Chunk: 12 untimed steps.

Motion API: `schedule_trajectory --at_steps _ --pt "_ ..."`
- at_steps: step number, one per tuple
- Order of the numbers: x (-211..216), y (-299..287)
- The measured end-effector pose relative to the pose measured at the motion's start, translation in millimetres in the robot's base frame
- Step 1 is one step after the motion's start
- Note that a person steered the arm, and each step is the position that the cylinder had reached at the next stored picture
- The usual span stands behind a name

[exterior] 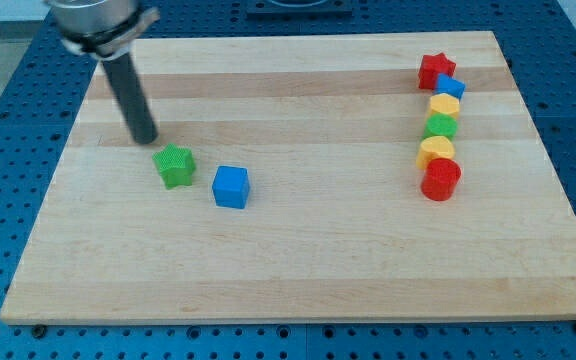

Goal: Move the green star and blue cube below the red circle

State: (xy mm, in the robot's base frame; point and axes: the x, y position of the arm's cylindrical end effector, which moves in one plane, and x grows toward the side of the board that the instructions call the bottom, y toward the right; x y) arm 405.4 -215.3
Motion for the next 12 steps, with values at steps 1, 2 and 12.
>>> schedule_trajectory --at_steps 1,2,12 --pt "18.9 14.8" --pt "19.7 64.7" --pt "61.6 61.1"
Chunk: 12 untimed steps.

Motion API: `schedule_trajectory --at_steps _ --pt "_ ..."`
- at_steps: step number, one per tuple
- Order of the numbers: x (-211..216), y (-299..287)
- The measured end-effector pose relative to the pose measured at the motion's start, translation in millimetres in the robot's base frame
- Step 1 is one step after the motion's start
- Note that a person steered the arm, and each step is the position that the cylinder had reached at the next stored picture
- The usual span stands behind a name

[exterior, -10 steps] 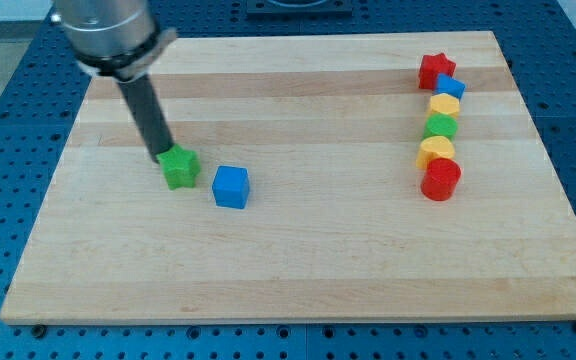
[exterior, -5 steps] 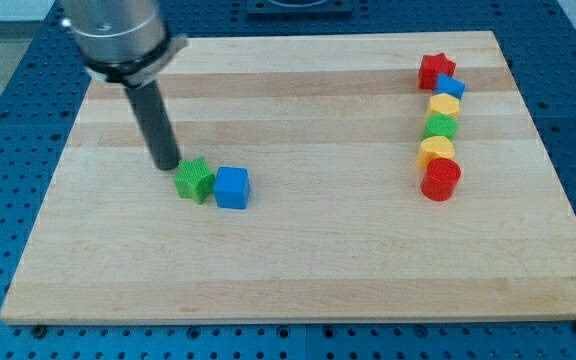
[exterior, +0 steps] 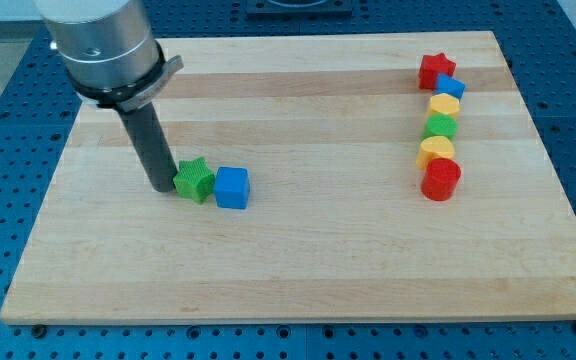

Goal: Move the green star and blue cube below the red circle

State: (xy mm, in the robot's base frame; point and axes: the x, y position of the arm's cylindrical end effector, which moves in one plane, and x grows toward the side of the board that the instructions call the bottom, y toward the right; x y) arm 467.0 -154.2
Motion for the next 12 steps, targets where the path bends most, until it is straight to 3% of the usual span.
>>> schedule_trajectory --at_steps 12 --pt "48.6 251.1"
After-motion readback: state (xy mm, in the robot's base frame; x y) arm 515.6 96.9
